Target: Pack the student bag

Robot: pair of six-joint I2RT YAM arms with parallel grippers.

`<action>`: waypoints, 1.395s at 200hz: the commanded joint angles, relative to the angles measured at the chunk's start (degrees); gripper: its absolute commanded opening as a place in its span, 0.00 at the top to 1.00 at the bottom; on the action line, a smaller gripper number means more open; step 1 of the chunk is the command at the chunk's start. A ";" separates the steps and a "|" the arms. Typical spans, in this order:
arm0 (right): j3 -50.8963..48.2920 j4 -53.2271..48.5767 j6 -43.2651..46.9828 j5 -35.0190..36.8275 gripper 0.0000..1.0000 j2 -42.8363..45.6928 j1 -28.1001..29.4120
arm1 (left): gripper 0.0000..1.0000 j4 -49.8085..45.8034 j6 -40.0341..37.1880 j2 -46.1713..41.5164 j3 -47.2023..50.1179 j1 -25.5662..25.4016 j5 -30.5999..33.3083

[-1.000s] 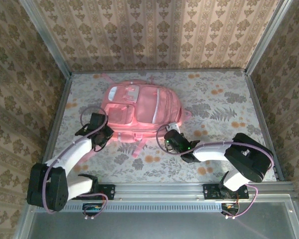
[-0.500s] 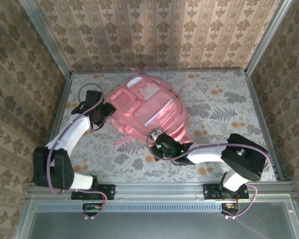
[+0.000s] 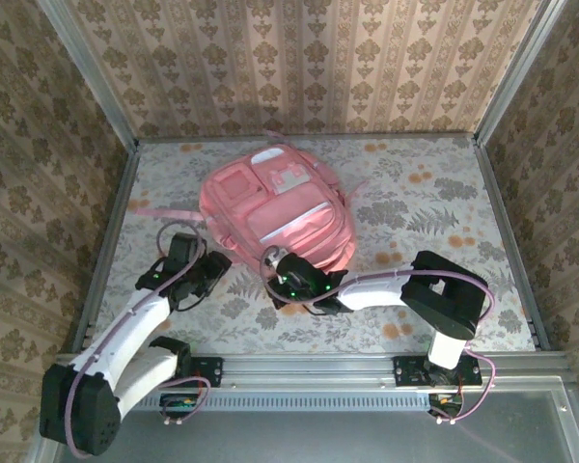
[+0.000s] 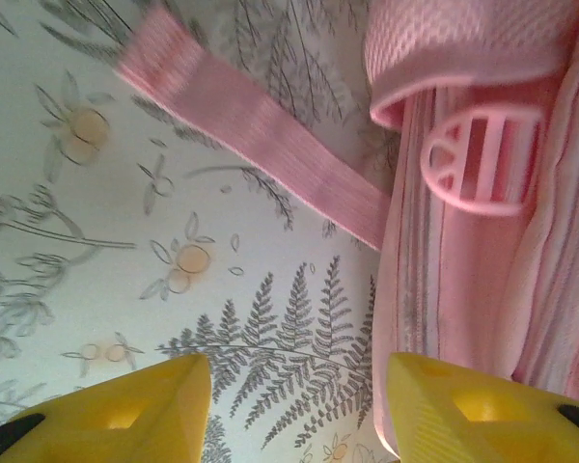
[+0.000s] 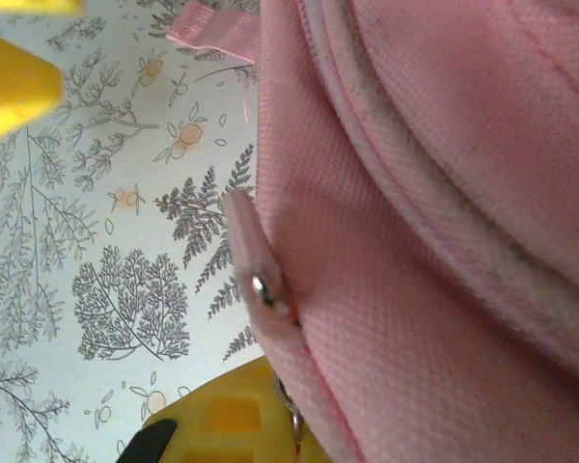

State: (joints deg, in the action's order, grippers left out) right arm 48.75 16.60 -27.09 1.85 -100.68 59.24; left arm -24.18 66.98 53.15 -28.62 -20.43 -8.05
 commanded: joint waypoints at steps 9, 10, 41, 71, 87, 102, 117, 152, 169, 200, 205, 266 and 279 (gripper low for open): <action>2.11 4.75 -1.38 -1.06 1.00 -0.24 0.69 | 0.47 11.64 3.18 3.93 1.25 -2.27 0.33; 2.04 4.65 -1.41 -0.95 1.00 -0.22 0.70 | 0.47 11.89 3.17 4.09 1.31 -2.39 0.41; 1.33 4.74 -1.65 -0.26 1.00 0.05 1.14 | 0.47 17.68 2.37 7.97 1.55 -4.59 1.88; 1.08 5.24 -2.09 -0.35 1.00 -0.21 1.23 | 0.48 21.88 2.02 12.36 1.14 -5.40 2.39; 1.04 5.47 -2.31 -0.28 1.00 -0.65 1.23 | 0.49 23.12 1.92 15.28 0.76 -7.51 2.75; 0.93 5.81 -2.62 -0.16 1.00 -0.65 1.23 | 0.52 24.17 2.36 18.01 0.76 -7.55 3.00; 0.88 5.82 -2.73 -0.11 1.00 -0.61 1.23 | 0.59 25.24 2.46 19.71 0.76 -7.34 3.30; 0.05 4.29 -2.80 1.53 1.00 0.03 1.23 | 0.81 20.89 -1.44 20.38 -2.99 -6.12 6.11; -0.39 2.29 -2.64 2.57 1.00 0.68 1.23 | 0.91 18.89 -2.74 20.09 -3.89 -3.80 7.54; -1.81 -0.90 -2.09 4.28 1.00 2.22 1.23 | 1.00 18.23 -2.99 19.94 -3.60 0.14 5.46; -1.97 -1.56 -2.01 4.45 1.00 2.37 1.23 | 1.00 18.21 -3.00 19.83 -3.59 0.56 5.27; -4.03 -11.49 -0.28 6.70 1.00 7.18 0.41 | 1.00 16.06 -4.73 17.97 -3.72 2.89 5.11; -5.14 -13.05 -0.17 6.94 1.00 9.39 -0.44 | 1.00 15.67 -4.91 17.54 -3.72 3.33 5.22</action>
State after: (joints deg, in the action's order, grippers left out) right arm 46.17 11.31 -28.38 5.80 -95.94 59.99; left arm -5.41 64.05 72.44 -31.18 -19.33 -7.92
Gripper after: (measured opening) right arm 0.072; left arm 0.060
